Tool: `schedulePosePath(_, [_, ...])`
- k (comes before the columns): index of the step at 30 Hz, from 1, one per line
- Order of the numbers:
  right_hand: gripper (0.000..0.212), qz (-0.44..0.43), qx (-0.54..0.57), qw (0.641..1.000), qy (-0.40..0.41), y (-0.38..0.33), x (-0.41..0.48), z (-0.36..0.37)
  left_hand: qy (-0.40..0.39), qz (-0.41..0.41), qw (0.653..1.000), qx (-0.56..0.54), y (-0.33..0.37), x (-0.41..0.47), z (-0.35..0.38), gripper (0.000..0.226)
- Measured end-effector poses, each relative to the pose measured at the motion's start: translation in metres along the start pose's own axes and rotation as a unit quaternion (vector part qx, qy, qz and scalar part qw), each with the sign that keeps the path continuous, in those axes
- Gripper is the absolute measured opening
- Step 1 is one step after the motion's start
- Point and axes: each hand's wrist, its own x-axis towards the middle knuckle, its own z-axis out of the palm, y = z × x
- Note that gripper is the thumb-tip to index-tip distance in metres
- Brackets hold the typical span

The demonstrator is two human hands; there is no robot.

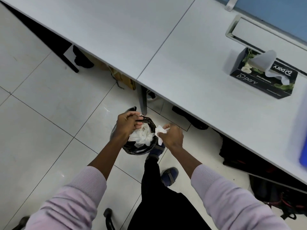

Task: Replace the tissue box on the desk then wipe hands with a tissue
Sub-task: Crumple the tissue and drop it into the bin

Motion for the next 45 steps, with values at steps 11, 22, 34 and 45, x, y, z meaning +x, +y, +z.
schedulePosePath(11, [0.023, 0.196, 0.214, 0.955, -0.058, 0.008, 0.009, 0.062, 0.055, 0.004, 0.998, -0.020, -0.014, -0.005, -0.049, 0.021])
schedulePosePath(22, [0.036, 0.211, 0.308, 0.910, -0.181, 0.001, 0.025, 0.071, 0.052, -0.010, 0.998, -0.024, -0.012, -0.013, -0.045, 0.023])
schedulePosePath(34, [0.032, 0.156, 0.245, 0.931, -0.223, -0.009, 0.007, -0.008, -0.023, -0.022, 0.992, 0.118, 0.006, -0.028, 0.000, 0.017])
schedulePosePath(45, [0.035, 0.024, 0.132, 0.984, -0.118, -0.062, -0.016, -0.232, -0.183, 0.205, 0.866, 0.419, 0.155, -0.101, 0.148, 0.022])
